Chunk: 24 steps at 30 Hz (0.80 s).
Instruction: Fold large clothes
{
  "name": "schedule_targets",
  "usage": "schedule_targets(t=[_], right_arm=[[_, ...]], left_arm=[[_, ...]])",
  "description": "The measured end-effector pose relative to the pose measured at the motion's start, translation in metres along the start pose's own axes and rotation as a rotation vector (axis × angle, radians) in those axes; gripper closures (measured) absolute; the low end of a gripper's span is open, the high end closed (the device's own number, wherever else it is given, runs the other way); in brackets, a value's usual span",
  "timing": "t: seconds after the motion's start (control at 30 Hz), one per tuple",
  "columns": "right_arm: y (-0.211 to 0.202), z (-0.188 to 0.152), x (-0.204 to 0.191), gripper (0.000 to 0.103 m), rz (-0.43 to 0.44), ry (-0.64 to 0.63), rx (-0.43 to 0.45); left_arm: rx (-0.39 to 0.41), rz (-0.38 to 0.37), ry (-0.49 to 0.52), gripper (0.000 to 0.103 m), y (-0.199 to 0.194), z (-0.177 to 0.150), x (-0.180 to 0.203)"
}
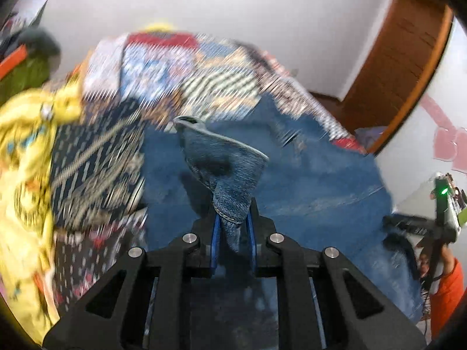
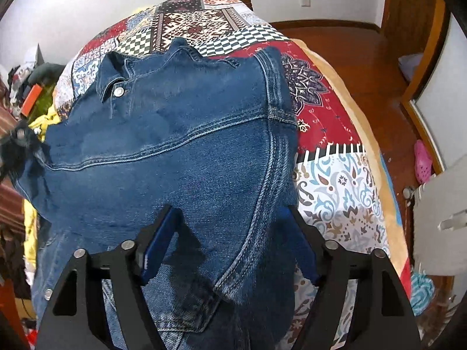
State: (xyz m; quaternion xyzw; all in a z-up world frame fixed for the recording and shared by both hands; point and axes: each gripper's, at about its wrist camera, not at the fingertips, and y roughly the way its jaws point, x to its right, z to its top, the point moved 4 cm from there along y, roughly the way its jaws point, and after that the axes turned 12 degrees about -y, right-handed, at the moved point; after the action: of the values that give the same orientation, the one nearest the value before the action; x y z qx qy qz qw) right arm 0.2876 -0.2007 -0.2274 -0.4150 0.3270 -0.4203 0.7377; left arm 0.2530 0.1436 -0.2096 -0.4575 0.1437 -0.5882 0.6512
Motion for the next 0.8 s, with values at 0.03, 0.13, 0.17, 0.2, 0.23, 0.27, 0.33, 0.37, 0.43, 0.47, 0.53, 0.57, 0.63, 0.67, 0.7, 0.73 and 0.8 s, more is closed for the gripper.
schedule_targets(t=[0.03, 0.13, 0.17, 0.2, 0.23, 0.27, 0.33, 0.37, 0.43, 0.47, 0.53, 0.57, 0.63, 0.67, 0.7, 0.73, 0.8], right_arm=[[0.0, 0.0, -0.001, 0.031, -0.002, -0.002, -0.001], [-0.001, -0.001, -0.001, 0.03, -0.004, 0.004, -0.005], [0.0, 0.0, 0.001, 0.03, -0.004, 0.006, -0.006], [0.0, -0.001, 0.0, 0.03, -0.006, 0.008, -0.006], [-0.001, -0.003, 0.001, 0.03, -0.007, 0.009, -0.006], [-0.001, -0.003, 0.001, 0.029, -0.009, 0.01, -0.006], [-0.001, -0.003, 0.0, 0.029, -0.012, 0.011, -0.011], [-0.002, -0.004, -0.001, 0.029, -0.014, 0.008, -0.014], [-0.003, -0.003, -0.002, 0.029, -0.019, -0.005, -0.022], [-0.004, -0.003, -0.002, 0.029, -0.021, -0.012, -0.026], [-0.007, 0.001, -0.003, 0.029, -0.032, -0.038, -0.025], [-0.011, 0.004, -0.004, 0.029, -0.045, -0.054, -0.016], [-0.018, 0.011, -0.003, 0.029, -0.058, -0.072, 0.01], [-0.022, 0.016, -0.002, 0.029, -0.059, -0.076, 0.023], [-0.025, 0.02, -0.001, 0.029, -0.061, -0.077, 0.037], [-0.028, 0.024, 0.001, 0.029, -0.062, -0.076, 0.05], [-0.033, 0.035, 0.006, 0.029, -0.057, -0.063, 0.079]], left_arm=[[-0.015, 0.009, -0.015, 0.087, 0.001, -0.007, -0.009], [-0.079, 0.017, -0.07, 0.087, 0.014, -0.032, -0.035], [-0.105, 0.009, -0.091, 0.086, 0.019, -0.039, -0.042], [-0.126, 0.016, -0.104, 0.084, 0.024, -0.046, -0.048], [-0.136, 0.033, -0.106, 0.082, 0.027, -0.051, -0.051], [-0.138, 0.05, -0.105, 0.076, 0.029, -0.054, -0.054], [-0.145, 0.062, -0.094, 0.075, 0.028, -0.06, -0.057], [-0.15, 0.066, -0.087, 0.075, 0.026, -0.061, -0.056], [-0.166, 0.078, -0.062, 0.075, 0.022, -0.061, -0.056], [-0.169, 0.081, -0.053, 0.074, 0.019, -0.059, -0.056], [-0.147, 0.112, -0.033, 0.057, 0.009, -0.051, -0.058], [-0.116, 0.133, -0.021, 0.047, 0.002, -0.045, -0.058], [-0.058, 0.147, -0.011, 0.043, -0.011, -0.031, -0.06], [-0.041, 0.144, -0.014, 0.04, -0.016, -0.021, -0.062], [-0.027, 0.144, -0.021, 0.038, -0.02, -0.012, -0.065], [-0.016, 0.147, -0.026, 0.036, -0.021, -0.004, -0.067], [0.007, 0.155, -0.032, 0.034, -0.022, 0.013, -0.071]])
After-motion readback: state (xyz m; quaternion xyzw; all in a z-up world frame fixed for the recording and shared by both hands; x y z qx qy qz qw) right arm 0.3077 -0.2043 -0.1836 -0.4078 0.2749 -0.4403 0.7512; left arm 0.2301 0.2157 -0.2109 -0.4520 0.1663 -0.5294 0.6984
